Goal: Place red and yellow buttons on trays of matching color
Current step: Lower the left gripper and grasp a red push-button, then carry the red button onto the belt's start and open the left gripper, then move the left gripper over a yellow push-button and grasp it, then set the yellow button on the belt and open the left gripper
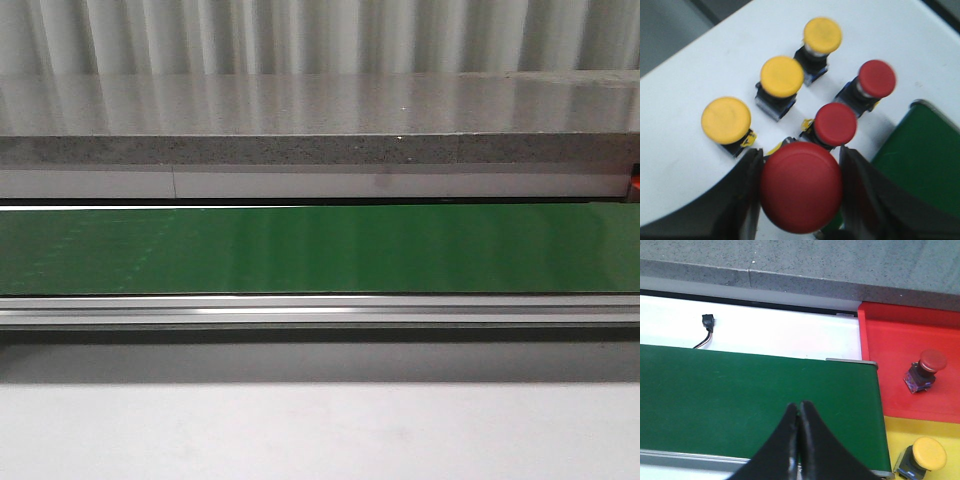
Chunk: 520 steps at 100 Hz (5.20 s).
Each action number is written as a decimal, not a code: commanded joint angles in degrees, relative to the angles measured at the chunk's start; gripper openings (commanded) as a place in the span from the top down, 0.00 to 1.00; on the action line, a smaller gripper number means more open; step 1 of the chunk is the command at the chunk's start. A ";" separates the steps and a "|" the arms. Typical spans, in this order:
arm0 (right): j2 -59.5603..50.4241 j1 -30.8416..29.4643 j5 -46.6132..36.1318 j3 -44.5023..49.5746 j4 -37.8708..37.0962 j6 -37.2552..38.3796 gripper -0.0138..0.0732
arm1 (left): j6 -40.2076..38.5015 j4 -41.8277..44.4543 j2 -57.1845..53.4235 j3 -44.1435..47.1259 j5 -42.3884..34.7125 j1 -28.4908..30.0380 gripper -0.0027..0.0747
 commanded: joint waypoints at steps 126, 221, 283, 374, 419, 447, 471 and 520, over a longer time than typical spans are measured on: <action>-0.18 0.07 -3.75 -1.41 -0.06 -0.29 0.92 | 19.65 -11.94 10.73 -16.15 11.00 -18.10 0.05; -0.18 0.07 -3.75 -1.41 -0.06 -0.29 0.92 | 17.44 -10.48 1.67 -5.51 5.91 10.95 0.12; -0.18 0.07 -3.75 -1.41 -0.06 -0.29 0.92 | 17.44 -10.48 13.39 -6.76 2.20 12.59 0.12; -0.18 0.07 -3.75 -1.41 -0.06 -0.29 0.92 | 17.44 -11.30 27.92 -13.61 -0.42 12.59 0.38; -0.18 0.07 -3.75 -1.41 -0.06 -0.29 0.92 | 17.44 -11.39 11.71 -13.61 1.61 12.09 0.96; -0.18 0.07 -3.75 -1.41 -0.06 -0.29 0.92 | 18.49 -11.90 1.74 -13.84 4.50 2.95 0.97; -0.18 0.07 -3.75 -1.41 -0.06 -0.29 0.92 | 21.18 -11.90 2.45 -15.14 6.54 -9.47 0.97; -0.18 0.07 -3.75 -1.41 -0.06 -0.29 0.92 | 24.14 -11.90 13.68 -20.55 12.07 -15.76 0.97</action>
